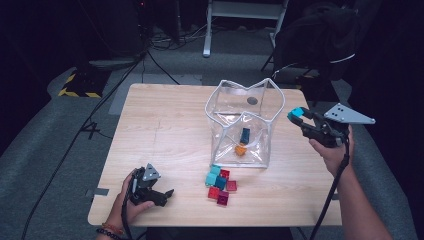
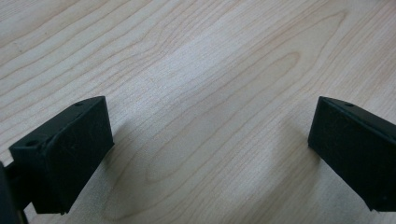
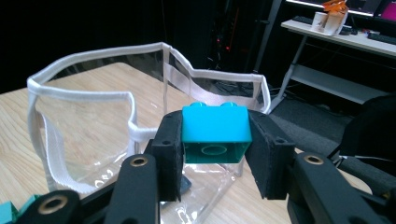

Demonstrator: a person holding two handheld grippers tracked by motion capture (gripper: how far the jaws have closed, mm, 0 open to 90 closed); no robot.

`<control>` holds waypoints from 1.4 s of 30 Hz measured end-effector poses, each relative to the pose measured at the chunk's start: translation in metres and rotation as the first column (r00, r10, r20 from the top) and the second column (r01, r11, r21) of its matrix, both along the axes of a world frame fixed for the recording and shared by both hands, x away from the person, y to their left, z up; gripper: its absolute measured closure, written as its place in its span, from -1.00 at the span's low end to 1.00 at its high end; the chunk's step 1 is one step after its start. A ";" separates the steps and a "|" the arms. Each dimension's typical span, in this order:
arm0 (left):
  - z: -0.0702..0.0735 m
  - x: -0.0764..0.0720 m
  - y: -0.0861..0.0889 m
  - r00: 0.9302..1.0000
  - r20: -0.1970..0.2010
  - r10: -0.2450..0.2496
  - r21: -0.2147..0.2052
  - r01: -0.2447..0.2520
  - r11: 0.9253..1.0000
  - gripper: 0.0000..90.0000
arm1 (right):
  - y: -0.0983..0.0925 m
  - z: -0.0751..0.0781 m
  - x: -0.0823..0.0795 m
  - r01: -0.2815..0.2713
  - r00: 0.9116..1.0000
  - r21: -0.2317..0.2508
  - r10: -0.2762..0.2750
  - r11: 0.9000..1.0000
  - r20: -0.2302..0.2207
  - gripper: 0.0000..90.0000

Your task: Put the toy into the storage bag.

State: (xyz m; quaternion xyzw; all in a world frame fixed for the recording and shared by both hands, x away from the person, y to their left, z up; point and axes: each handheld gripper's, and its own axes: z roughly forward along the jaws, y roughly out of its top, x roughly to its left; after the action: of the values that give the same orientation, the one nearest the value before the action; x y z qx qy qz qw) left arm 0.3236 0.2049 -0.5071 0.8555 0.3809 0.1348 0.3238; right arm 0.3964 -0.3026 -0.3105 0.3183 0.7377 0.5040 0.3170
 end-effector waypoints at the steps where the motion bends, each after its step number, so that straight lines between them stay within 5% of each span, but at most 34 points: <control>1: 0.000 0.000 0.000 1.000 0.000 0.000 0.000 0.000 1.000 -1.00 | 0.001 0.001 0.001 0.003 1.000 -0.004 -0.003 1.000 0.005 0.32; 26: 0.000 0.000 0.000 1.000 0.000 0.000 0.000 0.000 1.000 -1.00 | 0.043 0.025 0.031 -0.014 0.999 -0.016 0.015 1.000 0.032 0.32; 42: 0.000 0.000 0.000 1.000 0.000 0.001 0.000 -0.001 1.000 -1.00 | 0.066 0.016 0.051 -0.020 1.000 -0.021 0.020 1.000 -0.008 0.32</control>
State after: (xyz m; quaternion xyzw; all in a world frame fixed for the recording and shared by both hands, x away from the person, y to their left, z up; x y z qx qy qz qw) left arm 0.3235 0.2049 -0.5071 0.8554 0.3810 0.1351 0.3238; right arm 0.4477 -0.2364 -0.2943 0.3095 0.7473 0.4980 0.3126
